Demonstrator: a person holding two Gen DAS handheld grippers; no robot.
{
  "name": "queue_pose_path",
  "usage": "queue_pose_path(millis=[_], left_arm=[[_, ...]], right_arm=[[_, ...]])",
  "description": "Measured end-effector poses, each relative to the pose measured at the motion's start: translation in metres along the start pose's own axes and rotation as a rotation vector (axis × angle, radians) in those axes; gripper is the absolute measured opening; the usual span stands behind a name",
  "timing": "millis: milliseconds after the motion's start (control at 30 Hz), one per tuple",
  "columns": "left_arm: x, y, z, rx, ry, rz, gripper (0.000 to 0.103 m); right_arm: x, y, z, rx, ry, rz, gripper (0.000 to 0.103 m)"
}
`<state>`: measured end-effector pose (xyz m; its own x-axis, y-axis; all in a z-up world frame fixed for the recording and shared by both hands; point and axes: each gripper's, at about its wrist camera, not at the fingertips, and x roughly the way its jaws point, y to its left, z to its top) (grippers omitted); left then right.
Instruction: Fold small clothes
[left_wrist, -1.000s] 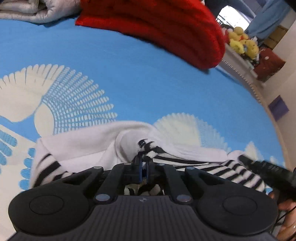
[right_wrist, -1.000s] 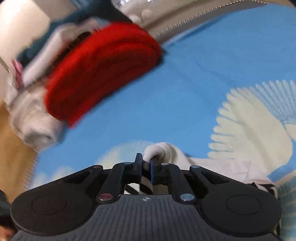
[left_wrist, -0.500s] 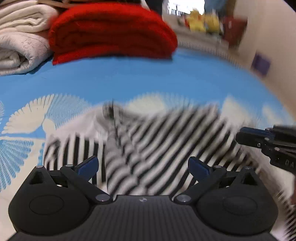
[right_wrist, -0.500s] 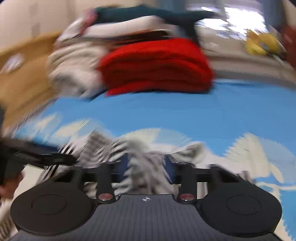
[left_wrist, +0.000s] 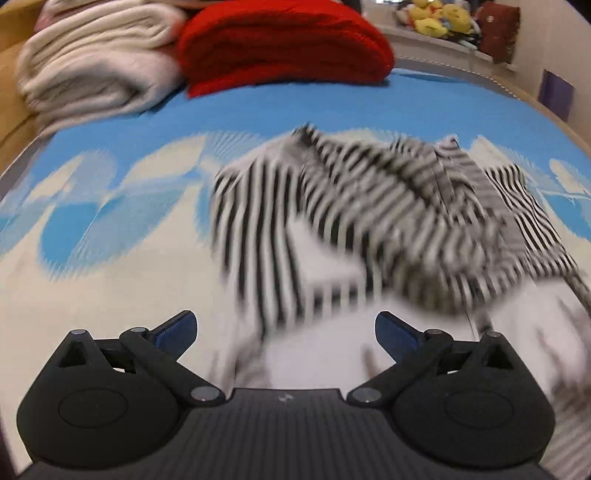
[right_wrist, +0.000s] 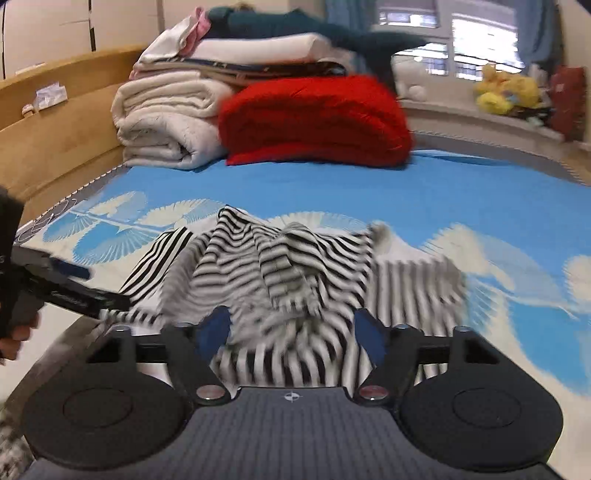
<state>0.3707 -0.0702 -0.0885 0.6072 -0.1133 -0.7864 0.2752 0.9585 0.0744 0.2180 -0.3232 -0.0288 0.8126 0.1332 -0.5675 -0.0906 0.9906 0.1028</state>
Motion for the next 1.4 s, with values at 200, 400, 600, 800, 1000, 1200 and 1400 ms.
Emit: queue_pose_path(millis=[200, 400, 600, 800, 1000, 1200, 1400], left_arm=[[-0.075, -0.002, -0.118, -0.097, -0.027, 0.003, 0.103], [-0.104, -0.015, -0.162, -0.092, -0.081, 0.064, 0.103], [-0.119, -0.028, -0.179, -0.101, -0.107, 0.066, 0.103], [-0.125, -0.041, -0.194, -0.075, -0.112, 0.094, 0.103], [-0.127, -0.045, -0.198, -0.067, -0.114, 0.107, 0.103], [-0.126, -0.046, -0.199, -0.064, -0.112, 0.11, 0.103], [-0.123, -0.046, -0.197, -0.069, -0.107, 0.106, 0.103]], right_arm=[[-0.091, 0.053, -0.093, -0.04, 0.033, -0.036, 0.084], [-0.12, 0.101, -0.143, -0.1, 0.003, -0.08, 0.082], [-0.146, 0.121, -0.164, -0.13, -0.079, -0.065, 0.082], [-0.153, 0.119, -0.176, -0.125, -0.068, -0.114, 0.082], [-0.157, 0.11, -0.184, -0.107, -0.056, -0.152, 0.082], [-0.156, 0.107, -0.186, -0.096, -0.044, -0.156, 0.082], [-0.152, 0.109, -0.186, -0.11, -0.034, -0.147, 0.082]])
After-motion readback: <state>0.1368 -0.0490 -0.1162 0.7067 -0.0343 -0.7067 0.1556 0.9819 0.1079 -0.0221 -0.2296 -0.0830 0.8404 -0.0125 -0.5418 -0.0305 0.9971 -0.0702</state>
